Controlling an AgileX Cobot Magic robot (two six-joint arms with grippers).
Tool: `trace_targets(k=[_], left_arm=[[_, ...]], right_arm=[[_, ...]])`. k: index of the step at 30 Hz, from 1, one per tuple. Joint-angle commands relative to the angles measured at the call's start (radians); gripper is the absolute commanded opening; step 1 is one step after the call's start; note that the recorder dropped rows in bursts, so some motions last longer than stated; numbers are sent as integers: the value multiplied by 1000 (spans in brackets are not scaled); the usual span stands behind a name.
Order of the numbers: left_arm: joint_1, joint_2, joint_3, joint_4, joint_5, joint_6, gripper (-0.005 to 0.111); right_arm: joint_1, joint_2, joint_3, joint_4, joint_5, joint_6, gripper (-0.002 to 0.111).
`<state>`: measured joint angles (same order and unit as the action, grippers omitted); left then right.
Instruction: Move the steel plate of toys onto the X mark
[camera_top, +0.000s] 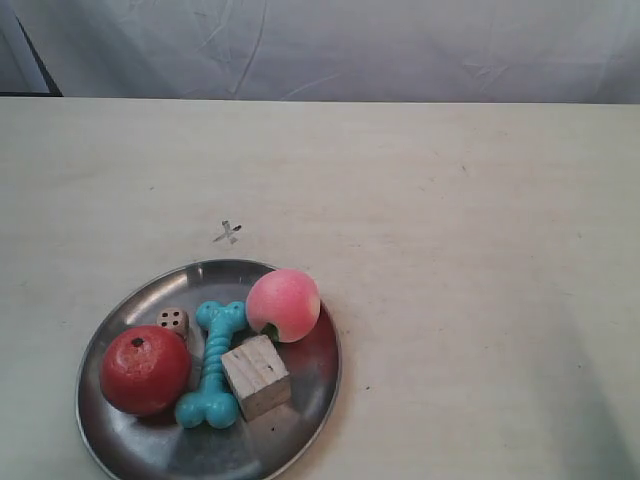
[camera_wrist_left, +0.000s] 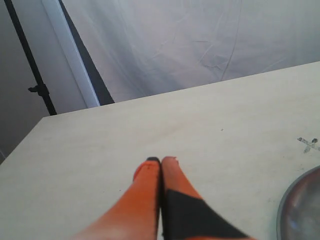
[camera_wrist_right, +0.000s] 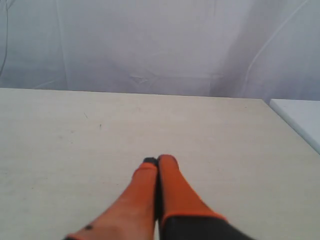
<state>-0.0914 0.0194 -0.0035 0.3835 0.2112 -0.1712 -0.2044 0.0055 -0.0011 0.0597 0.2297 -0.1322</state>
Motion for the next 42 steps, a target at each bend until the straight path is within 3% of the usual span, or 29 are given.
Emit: trace_targets(k=[1,17,19,25,29,32,37,40,42], left_arm=[[3,-7,3,2,-3,-3,0],[3,-7,3,2,-3,-3,0],[3,-7,3,2,-3,-3,0],[3,-7,3,2,-3,-3,0],[3,-7,3,54,-16,-3,0],[3,-7,3,55,-100,-29,0],[1,-7,3,-420,-410,-244,0],[1,-7,3,-444,-569,-237,0],[1,-7,3,-447,-594,-237,0]], right_arm=[[-5,-5,1,-6,-19,2,0],[-5,-5,1,-13,-251,2,0],[-5,-5,1,76,-283,35,0],[10,-5,1,584,-290,237,0],[38,-5,1,665,-285,237,0],[47,-5,1,719,-285,249,0],[47,-5,1,935,-204,402,0],[47,-5,1,1056,-140,410,0],[47,-5,1,1143,-102,413,0]])
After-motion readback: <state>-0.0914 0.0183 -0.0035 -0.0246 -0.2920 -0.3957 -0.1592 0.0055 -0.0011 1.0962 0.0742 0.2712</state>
